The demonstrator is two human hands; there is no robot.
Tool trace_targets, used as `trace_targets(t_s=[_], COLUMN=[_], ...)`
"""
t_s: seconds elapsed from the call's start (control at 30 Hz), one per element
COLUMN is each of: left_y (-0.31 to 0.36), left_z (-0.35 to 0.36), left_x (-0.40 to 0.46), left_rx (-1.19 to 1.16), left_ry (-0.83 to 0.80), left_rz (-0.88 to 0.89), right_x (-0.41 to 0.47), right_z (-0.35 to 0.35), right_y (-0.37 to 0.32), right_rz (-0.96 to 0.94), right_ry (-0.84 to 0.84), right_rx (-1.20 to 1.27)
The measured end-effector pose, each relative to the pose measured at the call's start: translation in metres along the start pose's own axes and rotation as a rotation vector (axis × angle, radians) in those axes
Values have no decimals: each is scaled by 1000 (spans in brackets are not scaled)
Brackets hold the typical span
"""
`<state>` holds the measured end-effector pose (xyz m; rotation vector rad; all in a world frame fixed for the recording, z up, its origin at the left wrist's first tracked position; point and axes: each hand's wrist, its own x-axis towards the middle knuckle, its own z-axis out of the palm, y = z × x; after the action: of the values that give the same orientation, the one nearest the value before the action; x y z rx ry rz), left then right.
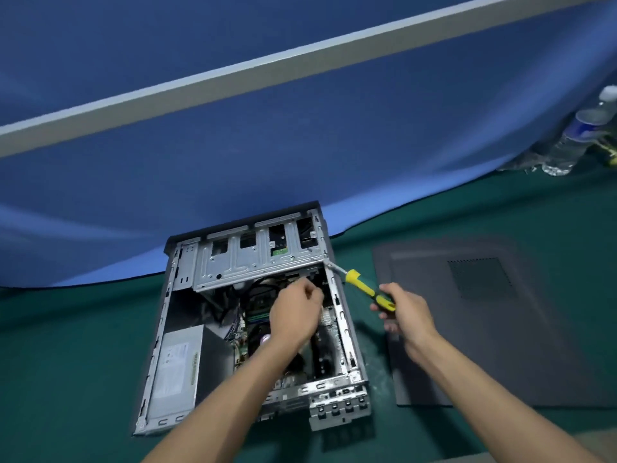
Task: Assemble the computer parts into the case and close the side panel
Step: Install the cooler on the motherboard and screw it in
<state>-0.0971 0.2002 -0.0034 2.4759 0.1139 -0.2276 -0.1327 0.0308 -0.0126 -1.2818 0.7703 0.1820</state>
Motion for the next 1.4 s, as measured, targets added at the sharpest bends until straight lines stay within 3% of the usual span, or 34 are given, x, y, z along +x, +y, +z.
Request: trace_targets(t_s=[0.17, 0.33, 0.43, 0.6, 0.8, 1.07, 1.23, 1.4], left_y=[33, 38, 39, 39, 38, 39, 40, 38], left_z=[52, 75, 80, 81, 83, 82, 82, 83], left_x=[-6, -6, -7, -4, -2, -2, -2, -2], left_rx=[217, 318, 296, 321, 333, 322, 301, 292], left_ry=[29, 180, 267, 259, 240, 259, 249, 254], left_rz=[206, 103, 92, 120, 97, 114, 108, 102], right_x=[16, 34, 48, 74, 88, 90, 93, 104], right_z=[-17, -26, -25, -18, -12, -7, -14, -23], right_y=[15, 30, 41, 55, 61, 61, 62, 66], right_rz=[158, 245, 233, 150, 70, -71, -177, -112], right_ry=[-167, -318, -305, -202, -252, -259, -124, -51], right_rx=[-34, 39, 40, -320, -914, -1237, -1413, -1537])
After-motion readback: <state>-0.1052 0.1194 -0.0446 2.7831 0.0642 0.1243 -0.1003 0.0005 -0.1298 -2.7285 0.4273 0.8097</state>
